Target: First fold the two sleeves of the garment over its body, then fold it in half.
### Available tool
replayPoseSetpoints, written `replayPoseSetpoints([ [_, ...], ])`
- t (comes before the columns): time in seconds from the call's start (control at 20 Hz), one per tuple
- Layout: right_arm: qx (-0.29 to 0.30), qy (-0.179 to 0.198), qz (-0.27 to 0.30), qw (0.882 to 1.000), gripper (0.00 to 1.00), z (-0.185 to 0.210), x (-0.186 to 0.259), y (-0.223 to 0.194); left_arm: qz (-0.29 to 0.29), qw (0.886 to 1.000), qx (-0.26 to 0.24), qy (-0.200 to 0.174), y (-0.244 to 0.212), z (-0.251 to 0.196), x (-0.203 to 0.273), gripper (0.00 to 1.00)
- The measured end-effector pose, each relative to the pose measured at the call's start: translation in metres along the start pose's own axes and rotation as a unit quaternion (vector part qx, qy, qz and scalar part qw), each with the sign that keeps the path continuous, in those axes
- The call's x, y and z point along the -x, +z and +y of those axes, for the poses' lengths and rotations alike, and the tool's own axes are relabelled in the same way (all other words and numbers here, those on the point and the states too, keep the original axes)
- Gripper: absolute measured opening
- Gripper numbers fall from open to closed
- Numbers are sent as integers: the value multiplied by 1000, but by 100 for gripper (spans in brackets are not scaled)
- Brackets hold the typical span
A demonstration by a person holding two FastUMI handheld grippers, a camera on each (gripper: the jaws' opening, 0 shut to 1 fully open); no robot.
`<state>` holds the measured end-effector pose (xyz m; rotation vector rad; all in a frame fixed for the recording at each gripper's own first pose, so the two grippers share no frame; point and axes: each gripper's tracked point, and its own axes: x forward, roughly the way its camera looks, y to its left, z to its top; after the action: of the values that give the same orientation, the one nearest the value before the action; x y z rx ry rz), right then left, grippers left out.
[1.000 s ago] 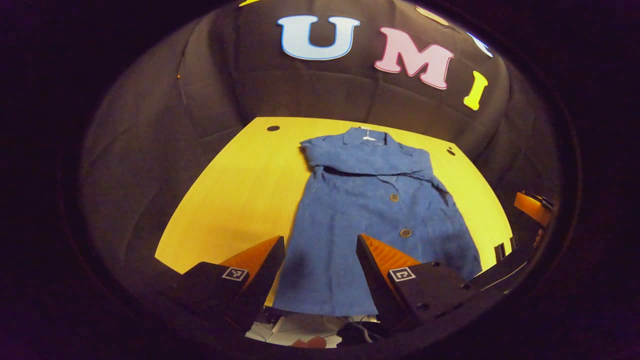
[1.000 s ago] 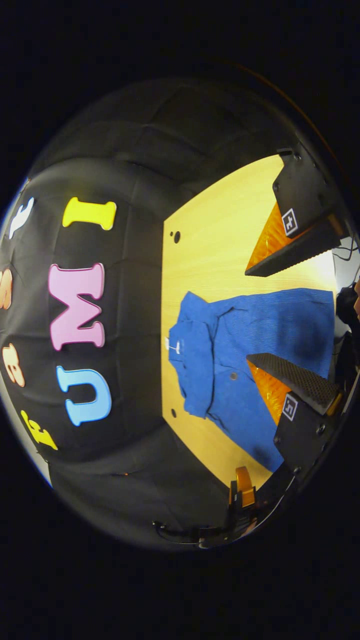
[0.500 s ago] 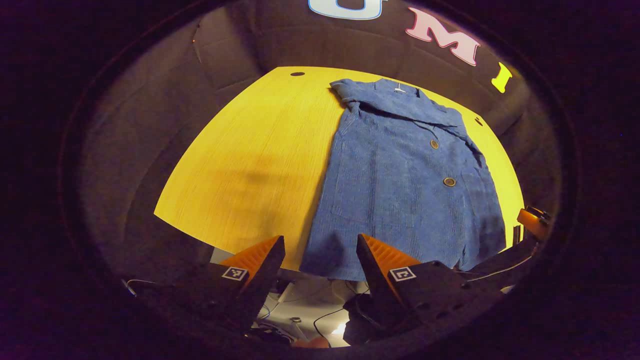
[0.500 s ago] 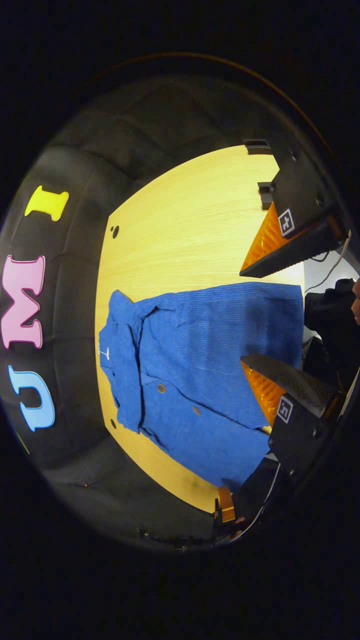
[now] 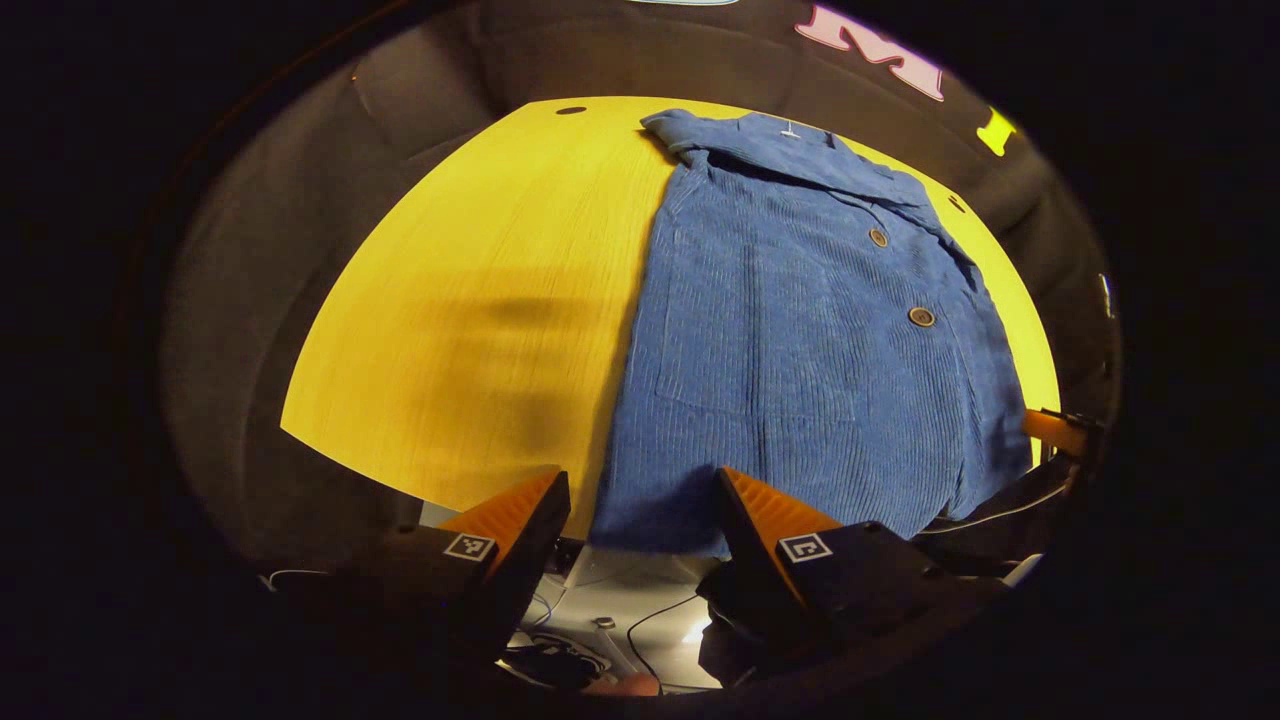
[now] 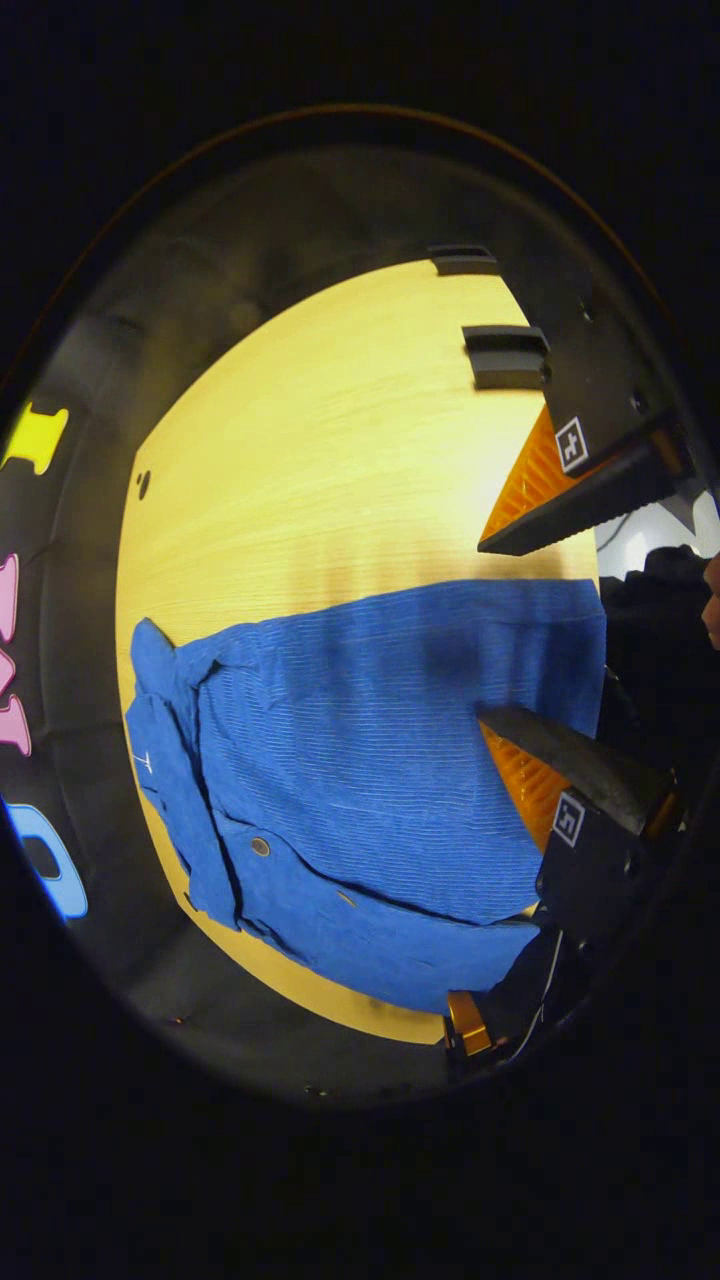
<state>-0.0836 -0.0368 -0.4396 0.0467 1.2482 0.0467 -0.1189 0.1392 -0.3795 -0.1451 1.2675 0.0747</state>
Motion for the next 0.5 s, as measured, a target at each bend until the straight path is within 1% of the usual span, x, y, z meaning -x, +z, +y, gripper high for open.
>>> replayPoseSetpoints([
  [0.1, -15, -5, 17, 1000, 95, -3, -5, -9, 3, 1000, -1, 0, 2, 3, -1, 85],
  [0.15, -18, -8, 27, 999, 99, -4, -8, -14, 7, 1000, -2, 2, 3, 3, -1, 86],
  [0.25, -20, -9, 43, 999, 100, -4, -12, -21, 13, 1000, -5, 1, 3, 0, -1, 86],
  [0.3, -17, -9, 41, 999, 100, -3, -12, -19, 18, 1000, -8, 1, 2, -2, -2, 85],
  [0.35, -14, -9, 44, 999, 99, -1, -13, -20, 22, 1000, -9, 1, 2, -5, -1, 86],
  [0.4, -10, -13, 51, 999, 94, -1, -11, -22, 27, 1000, -12, 1, 2, -7, -2, 86],
  [0.45, -7, -12, 52, 999, 99, 2, -13, -20, 33, 999, -16, 4, 2, -10, -2, 86],
  [0.5, -4, -12, 57, 998, 99, 4, -13, -20, 38, 999, -22, 8, 2, -11, -3, 85],
])
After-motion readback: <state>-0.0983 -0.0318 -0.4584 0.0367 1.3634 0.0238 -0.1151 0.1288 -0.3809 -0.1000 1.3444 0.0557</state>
